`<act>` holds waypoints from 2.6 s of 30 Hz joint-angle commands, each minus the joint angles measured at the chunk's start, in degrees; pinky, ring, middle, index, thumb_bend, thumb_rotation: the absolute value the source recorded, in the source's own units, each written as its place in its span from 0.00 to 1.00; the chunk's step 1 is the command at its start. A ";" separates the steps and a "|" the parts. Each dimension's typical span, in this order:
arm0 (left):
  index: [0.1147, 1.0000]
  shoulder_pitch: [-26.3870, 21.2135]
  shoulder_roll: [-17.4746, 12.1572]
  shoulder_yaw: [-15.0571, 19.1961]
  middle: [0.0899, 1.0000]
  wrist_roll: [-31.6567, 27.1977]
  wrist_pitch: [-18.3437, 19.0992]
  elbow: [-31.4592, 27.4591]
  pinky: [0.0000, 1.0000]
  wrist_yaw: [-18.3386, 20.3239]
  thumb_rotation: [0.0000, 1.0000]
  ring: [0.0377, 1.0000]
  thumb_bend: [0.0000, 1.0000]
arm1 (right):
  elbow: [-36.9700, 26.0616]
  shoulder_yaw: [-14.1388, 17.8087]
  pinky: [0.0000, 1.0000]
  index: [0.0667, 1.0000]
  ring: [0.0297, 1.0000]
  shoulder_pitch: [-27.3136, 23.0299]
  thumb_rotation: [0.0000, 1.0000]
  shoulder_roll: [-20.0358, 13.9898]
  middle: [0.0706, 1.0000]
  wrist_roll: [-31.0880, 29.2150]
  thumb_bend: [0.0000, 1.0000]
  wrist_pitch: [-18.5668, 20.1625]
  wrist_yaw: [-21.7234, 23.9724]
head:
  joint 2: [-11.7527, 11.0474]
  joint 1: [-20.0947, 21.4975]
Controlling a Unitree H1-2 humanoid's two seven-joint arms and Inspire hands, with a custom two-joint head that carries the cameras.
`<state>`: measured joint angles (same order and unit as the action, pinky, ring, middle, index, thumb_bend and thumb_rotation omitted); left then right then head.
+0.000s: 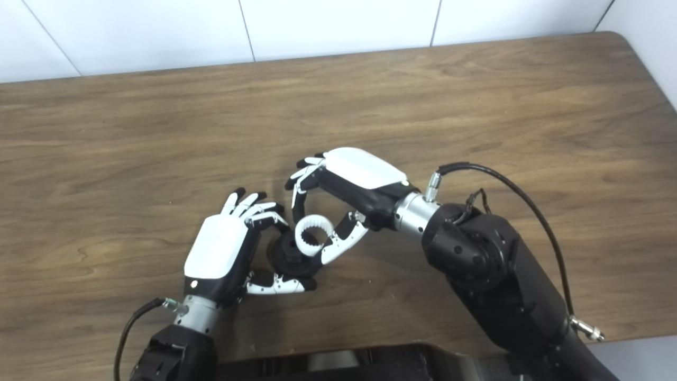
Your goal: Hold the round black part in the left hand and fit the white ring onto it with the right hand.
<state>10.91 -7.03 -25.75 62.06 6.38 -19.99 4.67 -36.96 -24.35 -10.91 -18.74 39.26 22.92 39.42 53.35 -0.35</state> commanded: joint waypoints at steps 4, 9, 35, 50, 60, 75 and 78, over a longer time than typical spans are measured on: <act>0.42 0.36 0.43 -1.11 0.76 1.00 -0.04 1.36 1.00 1.01 0.05 0.89 0.52 | -1.68 0.14 0.99 0.45 0.94 -2.06 0.14 1.28 0.81 0.17 0.52 -2.16 -0.74 | 0.16 -0.44; 0.42 0.21 0.78 -1.26 0.76 1.58 0.17 1.25 1.00 1.24 0.05 0.89 0.52 | -0.91 -0.08 1.00 0.45 0.95 -2.35 0.14 2.11 0.80 0.38 0.52 -2.61 -0.83 | 0.26 -0.95; 0.42 0.17 1.60 -1.60 0.76 2.17 0.18 1.01 1.00 0.97 0.06 0.89 0.52 | 3.34 0.08 0.97 0.45 0.93 -1.01 0.14 3.15 0.80 1.77 0.52 -6.27 -3.01 | 0.57 -1.80; 0.42 -0.09 1.78 -1.62 0.76 1.97 0.74 0.50 1.00 1.76 0.06 0.89 0.52 | 3.04 0.38 0.98 0.45 0.94 -0.43 0.14 2.80 0.79 1.11 0.52 -6.02 -1.74 | 0.74 -1.83; 0.42 -0.22 1.99 -1.71 0.76 2.34 1.14 0.72 1.00 1.84 0.05 0.89 0.52 | 2.97 0.15 0.98 0.45 0.94 -0.39 0.14 2.85 0.80 1.60 0.52 -5.77 -1.31 | 0.92 -1.98; 0.42 -0.31 1.91 -2.21 0.75 2.66 1.42 0.68 1.00 1.51 0.05 0.89 0.52 | 4.28 -0.31 0.98 0.45 0.94 0.38 0.14 3.42 0.80 2.04 0.52 -6.53 -2.33 | 1.13 -2.23; 0.42 -0.24 1.92 -2.31 0.75 2.78 1.53 0.47 1.00 1.61 0.05 0.89 0.52 | 4.42 -0.31 0.98 0.45 0.94 0.44 0.14 3.49 0.80 2.06 0.52 -6.64 -2.35 | 1.13 -2.23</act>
<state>10.40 -5.56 -27.40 64.11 7.88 -19.92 4.98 -31.80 -24.86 -9.55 -15.49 41.47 17.67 38.21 54.40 -2.55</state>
